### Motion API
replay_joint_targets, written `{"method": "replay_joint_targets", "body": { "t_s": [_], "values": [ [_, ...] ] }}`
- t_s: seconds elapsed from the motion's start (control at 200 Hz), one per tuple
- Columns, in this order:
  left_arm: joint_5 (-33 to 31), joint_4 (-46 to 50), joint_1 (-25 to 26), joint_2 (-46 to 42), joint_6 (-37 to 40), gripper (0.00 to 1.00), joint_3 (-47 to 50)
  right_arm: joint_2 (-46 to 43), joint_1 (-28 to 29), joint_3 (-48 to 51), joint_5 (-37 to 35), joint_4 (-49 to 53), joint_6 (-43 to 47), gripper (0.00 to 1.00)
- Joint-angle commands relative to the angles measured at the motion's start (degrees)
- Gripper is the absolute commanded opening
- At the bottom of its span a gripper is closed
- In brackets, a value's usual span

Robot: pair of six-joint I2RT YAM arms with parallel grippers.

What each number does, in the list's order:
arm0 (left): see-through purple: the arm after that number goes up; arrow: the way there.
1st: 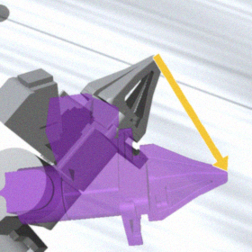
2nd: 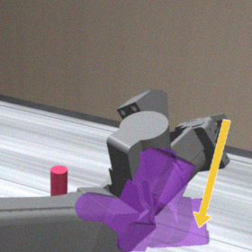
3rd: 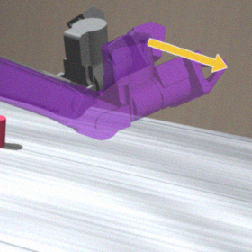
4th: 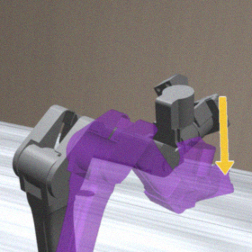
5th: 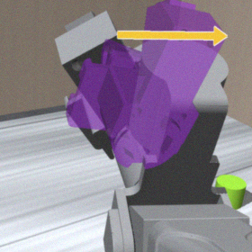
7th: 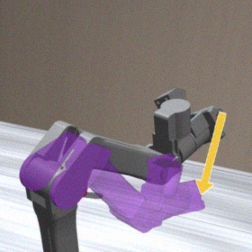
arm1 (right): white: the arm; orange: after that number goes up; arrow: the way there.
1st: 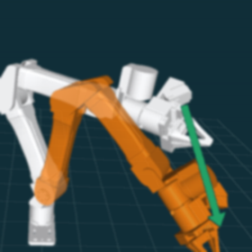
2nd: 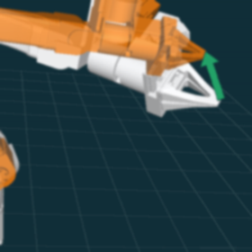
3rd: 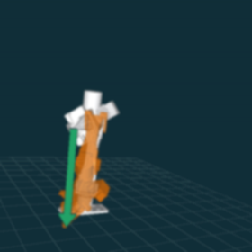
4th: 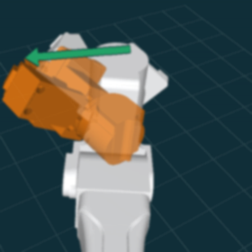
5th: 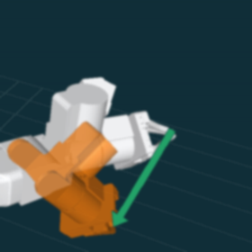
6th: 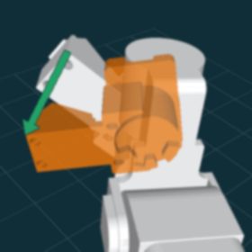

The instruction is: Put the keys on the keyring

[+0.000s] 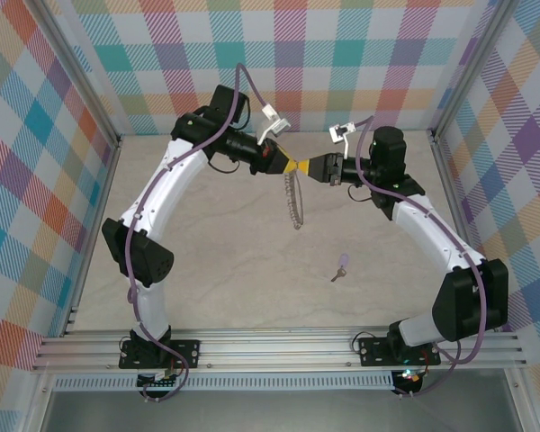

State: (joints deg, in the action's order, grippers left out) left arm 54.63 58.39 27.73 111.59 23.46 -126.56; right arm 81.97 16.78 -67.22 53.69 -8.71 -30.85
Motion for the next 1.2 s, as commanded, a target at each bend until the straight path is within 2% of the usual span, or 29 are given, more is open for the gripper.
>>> {"method": "replay_joint_targets", "body": {
  "t_s": [0.0,0.135,0.27,0.375,0.51,0.62,0.75,0.84,0.975,1.095,1.195],
  "values": [
    [3.2,-0.49,0.66,0.07,1.01,0.0,-1.49,-0.09,0.41,-2.04,1.38,-2.67,0.01,0.25],
    [3.64,-0.39,0.66,0.11,1.06,0.0,-1.49,0.14,0.51,-2.12,1.73,-3.42,-0.56,0.16],
    [3.83,-0.56,0.68,0.03,1.05,0.0,-1.54,0.38,0.62,-2.04,2.75,-5.05,-1.68,0.0],
    [2.63,-1.63,0.66,-0.13,-0.21,0.0,-1.49,-0.03,0.62,-1.32,1.96,-5.79,-1.68,0.0],
    [-0.56,-7.25,-0.08,-2.18,-5.26,0.27,1.1,-1.91,0.46,1.03,-4.08,-6.18,-0.96,0.0],
    [-2.0,-17.25,-1.89,-6.17,-13.0,0.48,7.08,-3.61,0.36,3.93,-8.25,-10.47,-2.35,0.0],
    [-6.73,-29.83,-3.12,-12.29,-22.08,0.58,16.2,-4.58,0.36,6.74,-12.04,-17.81,-5.35,0.0],
    [-10.76,-36.37,-3.45,-15.71,-27.48,0.61,21.75,-4.48,0.42,8.11,-13.85,-24.08,-8.42,0.0],
    [-16.07,-47.42,-3.56,-20.04,-34.75,0.68,30.06,-3.44,0.54,10.62,-17.38,-37.58,-13.99,0.0],
    [-17.67,-51.19,-3.56,-21.5,-37.78,0.7,32.93,-1.97,0.82,12.01,-19.57,-48.13,-18.06,0.0],
    [-16.6,-53.27,-3.56,-21.32,-39.97,0.7,33.6,-0.66,1.46,11.96,-20.73,-53.56,-20.34,0.0]
  ]
}}
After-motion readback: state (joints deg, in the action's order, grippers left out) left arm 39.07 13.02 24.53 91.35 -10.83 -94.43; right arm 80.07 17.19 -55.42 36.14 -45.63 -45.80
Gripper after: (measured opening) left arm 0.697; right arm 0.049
